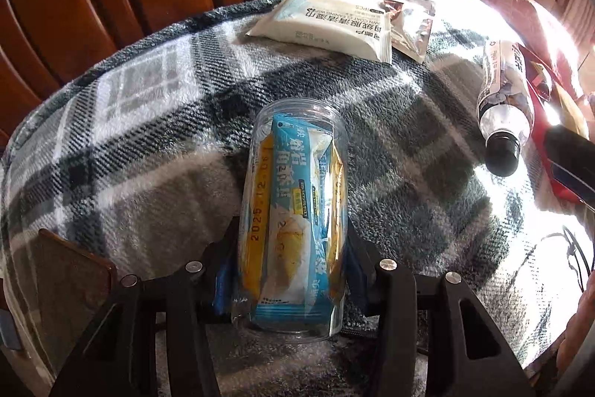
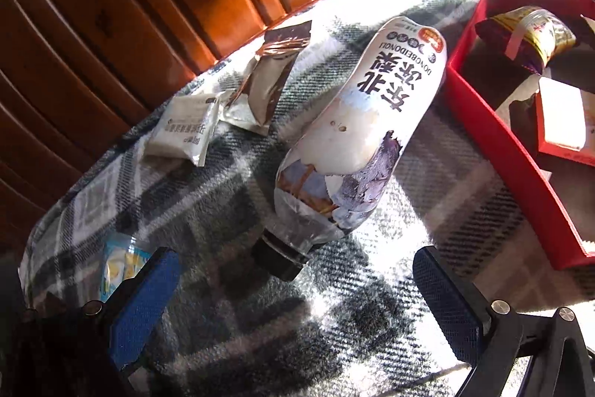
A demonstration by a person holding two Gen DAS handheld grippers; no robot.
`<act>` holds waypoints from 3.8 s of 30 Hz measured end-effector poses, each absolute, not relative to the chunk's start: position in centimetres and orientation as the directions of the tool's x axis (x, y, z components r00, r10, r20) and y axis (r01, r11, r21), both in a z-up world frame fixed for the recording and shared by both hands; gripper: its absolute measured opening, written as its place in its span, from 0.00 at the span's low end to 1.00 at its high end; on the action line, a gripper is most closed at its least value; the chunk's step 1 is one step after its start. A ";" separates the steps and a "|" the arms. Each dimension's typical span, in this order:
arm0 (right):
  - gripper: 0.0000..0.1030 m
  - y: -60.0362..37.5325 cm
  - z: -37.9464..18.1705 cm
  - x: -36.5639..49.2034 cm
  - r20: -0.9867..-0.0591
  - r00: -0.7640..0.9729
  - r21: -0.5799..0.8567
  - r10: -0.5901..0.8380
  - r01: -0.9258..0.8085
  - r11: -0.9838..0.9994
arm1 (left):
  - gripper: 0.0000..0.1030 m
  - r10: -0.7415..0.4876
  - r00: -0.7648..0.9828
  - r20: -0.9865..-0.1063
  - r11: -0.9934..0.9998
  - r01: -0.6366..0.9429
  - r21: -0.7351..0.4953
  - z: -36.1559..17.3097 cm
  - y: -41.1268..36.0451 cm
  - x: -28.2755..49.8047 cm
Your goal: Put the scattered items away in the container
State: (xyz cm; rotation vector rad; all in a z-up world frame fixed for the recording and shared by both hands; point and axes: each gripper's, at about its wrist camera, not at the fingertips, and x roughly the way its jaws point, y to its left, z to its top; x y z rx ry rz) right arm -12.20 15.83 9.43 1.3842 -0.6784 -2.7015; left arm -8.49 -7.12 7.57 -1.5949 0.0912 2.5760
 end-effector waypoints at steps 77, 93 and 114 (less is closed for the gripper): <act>1.00 17.2 14.0 -7.6 -0.598 -0.800 0.014 -0.055 0.058 -0.998 | 0.88 -0.001 -0.521 -0.854 -0.787 0.526 -0.321 8.9 -6.0 -19.9; 1.00 17.3 10.6 -10.4 -0.665 -0.747 -0.049 -0.018 0.067 -0.997 | 0.91 -0.079 -0.359 -0.930 -0.948 0.315 -0.041 3.1 -1.2 -28.0; 0.92 12.2 5.6 -26.7 -0.871 -0.481 0.246 -0.103 -0.246 -0.937 | 0.87 -0.109 -0.534 -0.838 -0.992 0.001 0.128 2.5 -7.1 -10.7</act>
